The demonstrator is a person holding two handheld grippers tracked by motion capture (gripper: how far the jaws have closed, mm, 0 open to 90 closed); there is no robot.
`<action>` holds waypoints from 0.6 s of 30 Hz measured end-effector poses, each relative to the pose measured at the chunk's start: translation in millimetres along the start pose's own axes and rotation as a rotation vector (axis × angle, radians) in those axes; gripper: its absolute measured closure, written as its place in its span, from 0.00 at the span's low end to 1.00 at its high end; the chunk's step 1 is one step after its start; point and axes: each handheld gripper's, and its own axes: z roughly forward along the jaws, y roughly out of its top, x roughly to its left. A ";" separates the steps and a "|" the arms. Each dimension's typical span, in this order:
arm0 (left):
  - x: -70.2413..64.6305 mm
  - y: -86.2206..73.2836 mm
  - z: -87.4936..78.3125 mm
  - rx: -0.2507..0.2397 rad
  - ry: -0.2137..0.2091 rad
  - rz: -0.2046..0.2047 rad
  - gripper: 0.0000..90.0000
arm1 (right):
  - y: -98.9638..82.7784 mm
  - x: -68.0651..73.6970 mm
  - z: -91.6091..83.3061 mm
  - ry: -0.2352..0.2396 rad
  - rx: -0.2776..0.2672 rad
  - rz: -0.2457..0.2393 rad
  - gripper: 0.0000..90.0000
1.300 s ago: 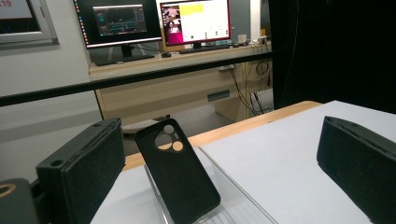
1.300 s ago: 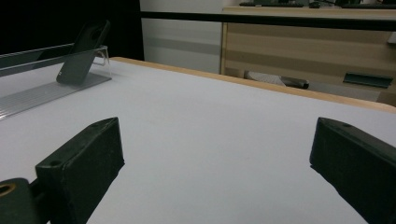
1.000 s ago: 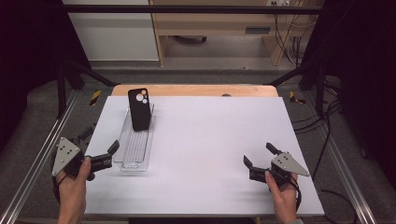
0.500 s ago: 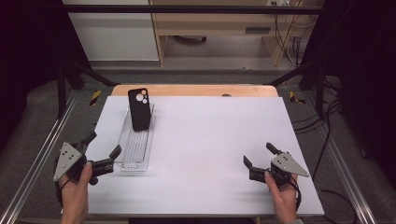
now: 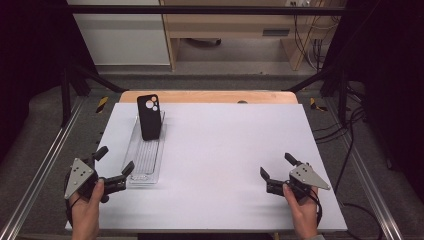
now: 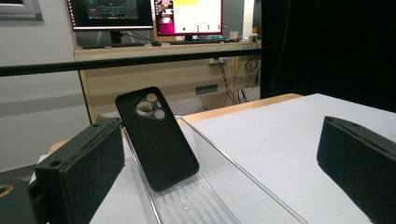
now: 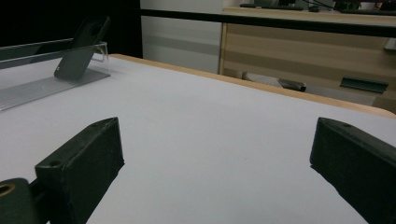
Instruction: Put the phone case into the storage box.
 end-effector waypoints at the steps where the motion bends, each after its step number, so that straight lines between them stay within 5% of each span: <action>1: -0.2 -0.7 -0.3 -0.002 0.000 -0.002 0.00 | 0.0 0.0 0.1 0.000 0.000 -0.001 0.03; 18: -3.6 -15.9 0.5 0.012 0.001 -0.014 0.00 | -0.3 0.6 0.1 -0.005 -0.006 -0.024 0.03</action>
